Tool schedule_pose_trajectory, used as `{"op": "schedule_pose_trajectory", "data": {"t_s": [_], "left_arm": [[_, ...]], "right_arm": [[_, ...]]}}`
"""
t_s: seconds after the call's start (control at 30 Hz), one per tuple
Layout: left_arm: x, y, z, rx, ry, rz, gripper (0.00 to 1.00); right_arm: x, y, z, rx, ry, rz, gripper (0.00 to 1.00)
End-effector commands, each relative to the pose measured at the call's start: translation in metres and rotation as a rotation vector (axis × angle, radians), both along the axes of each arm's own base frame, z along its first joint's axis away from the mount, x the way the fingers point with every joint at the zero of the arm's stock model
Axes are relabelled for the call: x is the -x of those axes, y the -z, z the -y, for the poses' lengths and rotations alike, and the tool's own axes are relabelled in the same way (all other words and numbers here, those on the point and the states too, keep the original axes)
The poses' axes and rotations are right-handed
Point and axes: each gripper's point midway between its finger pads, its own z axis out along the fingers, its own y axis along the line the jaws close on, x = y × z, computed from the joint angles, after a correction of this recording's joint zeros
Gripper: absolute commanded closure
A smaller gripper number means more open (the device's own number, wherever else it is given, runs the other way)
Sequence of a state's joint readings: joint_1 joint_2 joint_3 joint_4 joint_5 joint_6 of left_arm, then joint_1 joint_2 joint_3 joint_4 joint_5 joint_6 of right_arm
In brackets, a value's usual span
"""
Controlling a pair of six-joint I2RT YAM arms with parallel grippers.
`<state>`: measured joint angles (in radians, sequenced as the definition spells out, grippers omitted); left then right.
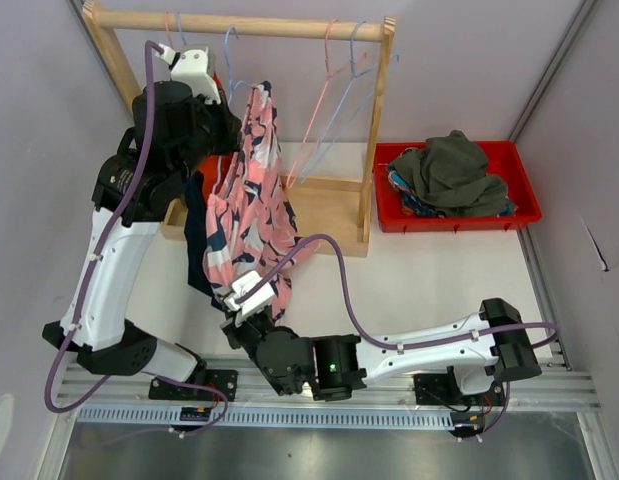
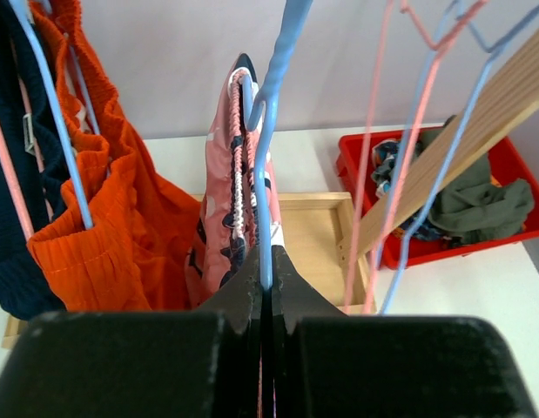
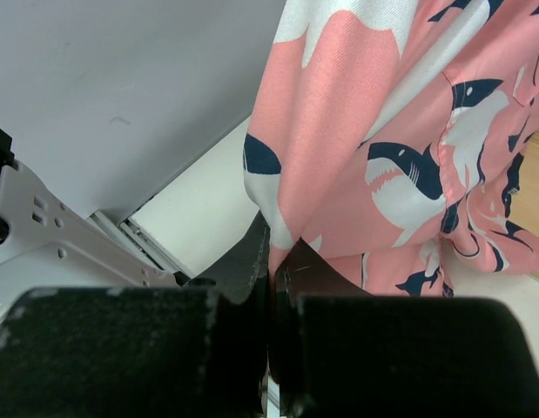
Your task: Remove the shorts from the hanger
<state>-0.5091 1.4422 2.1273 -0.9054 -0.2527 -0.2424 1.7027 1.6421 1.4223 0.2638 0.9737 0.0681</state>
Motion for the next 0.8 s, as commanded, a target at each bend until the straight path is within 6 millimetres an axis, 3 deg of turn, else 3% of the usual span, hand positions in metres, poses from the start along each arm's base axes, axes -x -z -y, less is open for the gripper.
{"op": "schedule_pose_trajectory", "data": {"t_s": [0.0, 0.33, 0.5, 0.77], "left_arm": [[-0.026, -0.071, -0.022, 0.069, -0.110, 0.269, 1.00], [-0.029, -0.084, -0.026, 0.065, -0.116, 0.297, 1.00], [-0.035, -0.079, -0.024, 0.060, -0.108, 0.280, 1.00], [-0.040, -0.083, -0.029, 0.059, -0.119, 0.291, 1.00]], "right_arm": [[0.054, 0.007, -0.022, -0.001, -0.171, -0.021, 1.00], [0.061, 0.004, -0.014, -0.014, -0.179, 0.007, 1.00], [0.061, 0.012, -0.012, 0.003, -0.172, -0.007, 1.00], [0.067, 0.007, -0.008, -0.014, -0.185, -0.005, 1.00]]}}
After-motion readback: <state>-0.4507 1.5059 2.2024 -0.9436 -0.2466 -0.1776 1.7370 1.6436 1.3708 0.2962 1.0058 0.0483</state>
